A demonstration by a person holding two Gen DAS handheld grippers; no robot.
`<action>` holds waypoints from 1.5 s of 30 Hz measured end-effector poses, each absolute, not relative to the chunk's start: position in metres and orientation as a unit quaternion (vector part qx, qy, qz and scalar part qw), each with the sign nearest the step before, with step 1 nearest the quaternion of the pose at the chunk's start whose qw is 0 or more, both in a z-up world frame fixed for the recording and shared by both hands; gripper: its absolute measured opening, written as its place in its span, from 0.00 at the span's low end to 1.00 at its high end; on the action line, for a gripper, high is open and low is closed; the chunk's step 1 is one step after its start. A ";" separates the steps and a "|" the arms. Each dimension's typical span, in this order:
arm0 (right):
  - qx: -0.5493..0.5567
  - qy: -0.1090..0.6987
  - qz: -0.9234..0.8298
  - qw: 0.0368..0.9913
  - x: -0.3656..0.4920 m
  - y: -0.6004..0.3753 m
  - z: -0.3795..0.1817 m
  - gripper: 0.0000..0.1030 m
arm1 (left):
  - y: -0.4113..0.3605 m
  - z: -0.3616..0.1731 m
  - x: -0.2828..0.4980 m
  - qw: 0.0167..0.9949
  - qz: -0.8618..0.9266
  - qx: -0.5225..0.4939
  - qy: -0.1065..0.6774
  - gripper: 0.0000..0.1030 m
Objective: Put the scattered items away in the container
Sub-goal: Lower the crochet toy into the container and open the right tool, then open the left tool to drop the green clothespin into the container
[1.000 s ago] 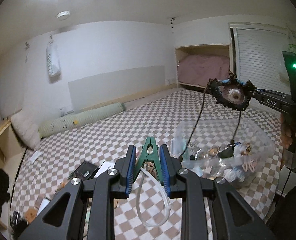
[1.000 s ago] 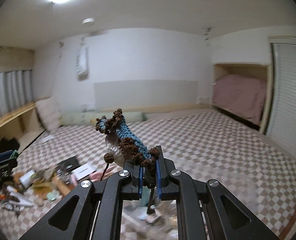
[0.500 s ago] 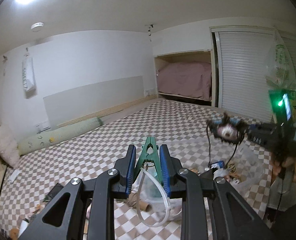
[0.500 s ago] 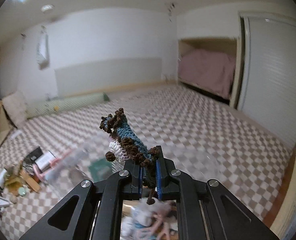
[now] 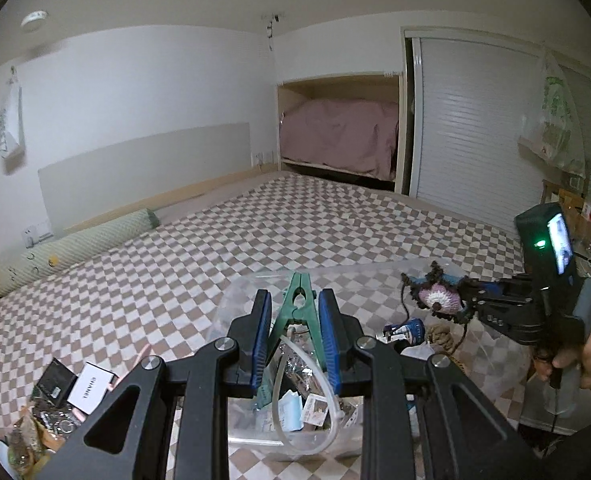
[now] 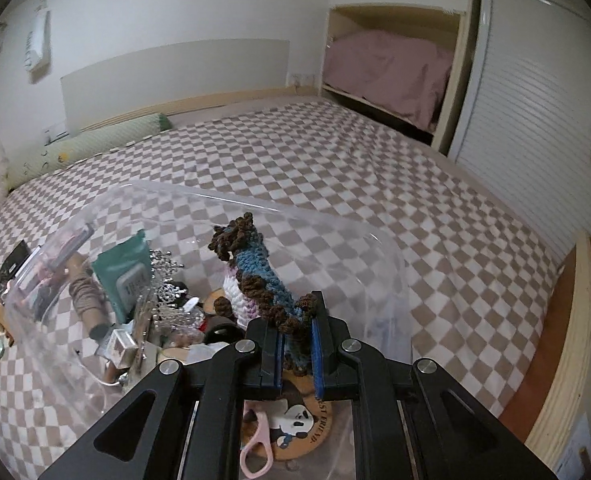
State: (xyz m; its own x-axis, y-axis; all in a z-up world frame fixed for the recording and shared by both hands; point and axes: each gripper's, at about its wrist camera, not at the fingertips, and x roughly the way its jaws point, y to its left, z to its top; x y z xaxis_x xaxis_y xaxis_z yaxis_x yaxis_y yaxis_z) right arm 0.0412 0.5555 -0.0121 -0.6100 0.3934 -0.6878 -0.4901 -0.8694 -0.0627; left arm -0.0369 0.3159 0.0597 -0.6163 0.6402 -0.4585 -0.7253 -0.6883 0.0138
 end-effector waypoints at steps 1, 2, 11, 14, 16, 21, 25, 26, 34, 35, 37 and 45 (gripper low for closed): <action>-0.367 0.071 0.894 0.247 0.041 0.557 -0.012 0.11 | 0.321 0.056 -0.039 0.382 0.892 -0.219 0.100 0.24; -0.369 0.074 0.893 0.247 0.040 0.559 -0.012 0.11 | 0.325 0.052 -0.042 0.381 0.892 -0.224 0.101 0.24; -0.376 0.059 0.894 0.237 0.035 0.554 -0.019 0.62 | 0.342 0.013 -0.064 0.361 0.883 -0.279 0.109 0.24; -0.367 0.039 0.899 0.234 0.036 0.545 -0.017 0.62 | 0.342 0.003 -0.068 0.358 0.879 -0.295 0.107 0.24; -0.367 0.036 0.901 0.229 0.036 0.542 -0.017 0.62 | 0.342 -0.004 -0.070 0.356 0.877 -0.305 0.106 0.24; -0.367 0.030 0.902 0.226 0.035 0.536 -0.016 0.62 | 0.348 -0.015 -0.077 0.354 0.871 -0.324 0.109 0.24; -0.368 0.031 0.903 0.222 0.033 0.534 -0.016 0.62 | 0.352 -0.019 -0.077 0.354 0.866 -0.334 0.112 0.24; -0.369 0.030 0.902 0.222 0.033 0.534 -0.016 0.62 | 0.352 -0.020 -0.078 0.354 0.866 -0.336 0.112 0.24; -0.376 0.036 0.900 0.219 0.032 0.535 -0.019 0.62 | 0.351 -0.023 -0.079 0.347 0.869 -0.335 0.109 0.69; -0.377 0.036 0.899 0.218 0.032 0.535 -0.019 0.62 | 0.351 -0.022 -0.079 0.346 0.870 -0.334 0.107 0.69; -0.378 0.037 0.899 0.218 0.032 0.535 -0.019 0.62 | 0.351 -0.021 -0.079 0.347 0.870 -0.335 0.107 0.69; -0.380 0.038 0.899 0.216 0.034 0.534 -0.019 0.62 | 0.348 -0.017 -0.076 0.349 0.870 -0.328 0.113 0.69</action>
